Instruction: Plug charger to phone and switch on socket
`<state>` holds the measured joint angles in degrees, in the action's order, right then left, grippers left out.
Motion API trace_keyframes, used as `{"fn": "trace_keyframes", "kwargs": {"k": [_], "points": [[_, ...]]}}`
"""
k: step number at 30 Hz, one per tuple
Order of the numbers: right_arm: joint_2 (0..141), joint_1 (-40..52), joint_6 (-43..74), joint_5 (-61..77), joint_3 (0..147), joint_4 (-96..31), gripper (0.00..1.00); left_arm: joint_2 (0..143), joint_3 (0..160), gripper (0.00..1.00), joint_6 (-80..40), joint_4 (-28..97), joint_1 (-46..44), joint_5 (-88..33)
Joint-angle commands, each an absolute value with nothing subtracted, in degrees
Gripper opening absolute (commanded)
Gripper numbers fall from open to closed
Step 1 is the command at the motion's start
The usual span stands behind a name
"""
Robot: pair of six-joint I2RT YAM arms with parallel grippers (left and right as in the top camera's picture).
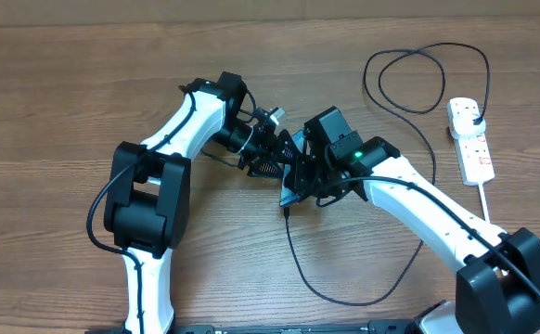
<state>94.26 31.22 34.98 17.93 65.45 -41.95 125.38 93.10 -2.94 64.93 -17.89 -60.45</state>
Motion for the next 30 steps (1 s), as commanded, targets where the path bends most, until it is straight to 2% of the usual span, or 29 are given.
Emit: {"fn": "trace_keyframes", "kwargs": {"k": [1,3,8,11,18,24,30], "points": [[94.54,31.33,35.86,17.58,64.97,-41.47,0.12,123.55,93.95,0.7,-2.13,64.66,-17.91,-62.46],[94.54,31.33,35.86,17.58,64.97,-41.21,0.04,123.55,93.95,0.72,-2.11,64.64,-17.91,-62.43],[94.5,29.8,35.57,18.44,64.99,-40.51,0.04,123.55,93.95,0.79,-2.09,64.66,-17.91,-62.5],[94.45,27.53,31.97,27.31,64.99,-38.28,0.04,123.55,93.95,0.8,-0.73,64.27,-17.72,-66.0],[94.45,24.21,29.06,35.62,64.99,-35.83,0.04,123.55,93.95,0.74,13.58,63.64,-15.29,-90.59],[94.48,22.79,28.14,44.05,64.97,-28.21,0.04,123.5,94.13,0.63,13.5,62.76,-14.24,-90.63],[94.54,22.85,28.21,44.03,64.86,-21.74,0.04,123.5,97.25,0.6,12.45,62.61,-13.5,-90.65]]}}
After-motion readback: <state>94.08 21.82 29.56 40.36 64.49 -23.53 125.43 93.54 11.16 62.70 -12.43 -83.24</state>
